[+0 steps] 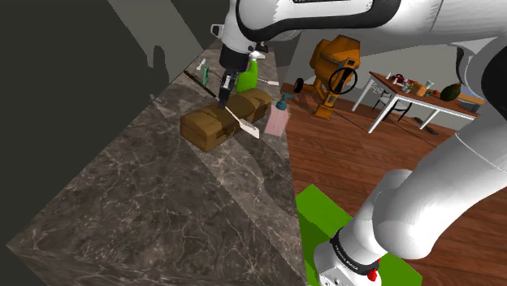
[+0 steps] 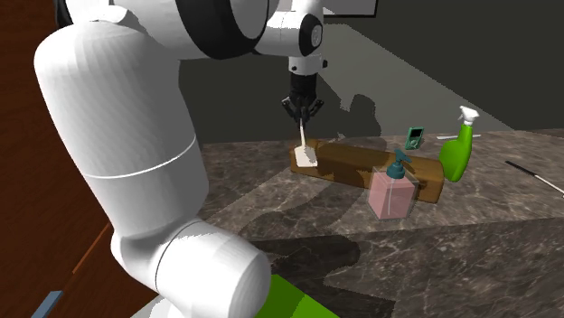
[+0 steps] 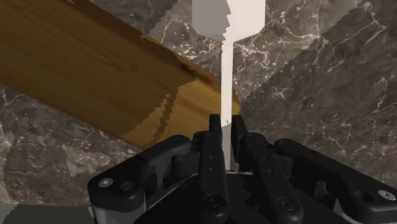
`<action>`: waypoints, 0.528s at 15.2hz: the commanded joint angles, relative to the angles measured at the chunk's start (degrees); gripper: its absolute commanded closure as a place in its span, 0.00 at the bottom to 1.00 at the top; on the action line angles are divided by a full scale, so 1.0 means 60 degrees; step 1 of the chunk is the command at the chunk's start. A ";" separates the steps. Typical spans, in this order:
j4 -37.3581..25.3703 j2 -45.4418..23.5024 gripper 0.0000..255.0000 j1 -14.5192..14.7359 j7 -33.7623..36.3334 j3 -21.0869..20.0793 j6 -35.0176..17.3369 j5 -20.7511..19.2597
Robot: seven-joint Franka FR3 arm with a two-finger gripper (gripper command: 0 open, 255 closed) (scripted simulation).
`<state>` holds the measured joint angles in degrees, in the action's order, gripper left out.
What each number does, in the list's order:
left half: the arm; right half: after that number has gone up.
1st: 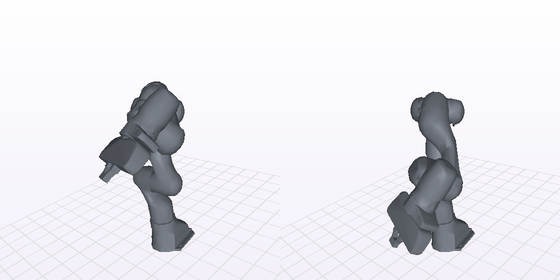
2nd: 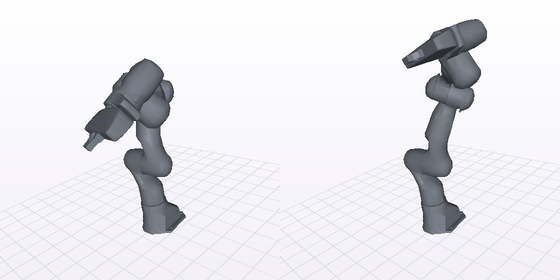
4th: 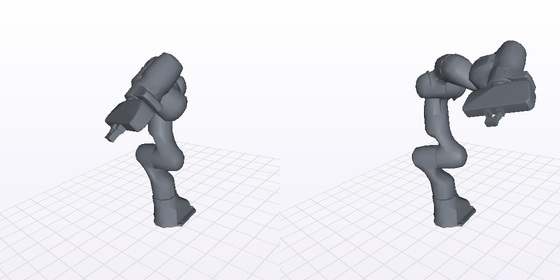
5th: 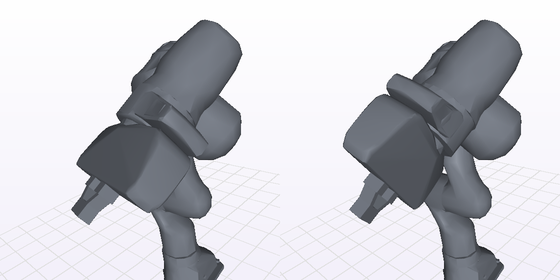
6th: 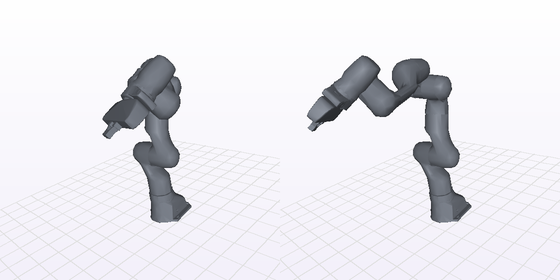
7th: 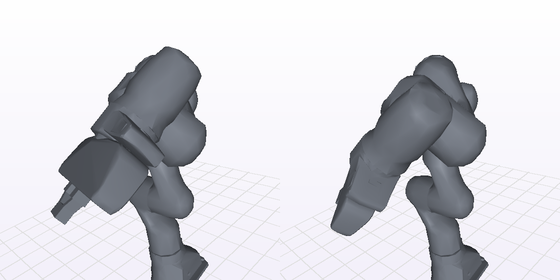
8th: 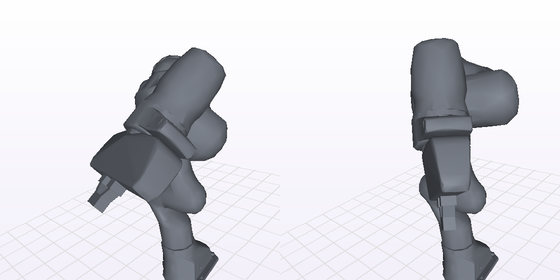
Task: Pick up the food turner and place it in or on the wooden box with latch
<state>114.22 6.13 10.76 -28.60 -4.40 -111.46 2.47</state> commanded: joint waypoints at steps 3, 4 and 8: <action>-0.0785 -0.0609 1.00 -0.0393 -0.0845 0.0461 0.0210 -0.0028; -0.0995 -0.0772 1.00 -0.0490 -0.1047 0.0568 0.0264 -0.0025; -0.1957 -0.1506 1.00 -0.0882 -0.1841 0.0966 0.0525 0.0023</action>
<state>104.02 -1.58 6.19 -38.11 0.67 -108.57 2.53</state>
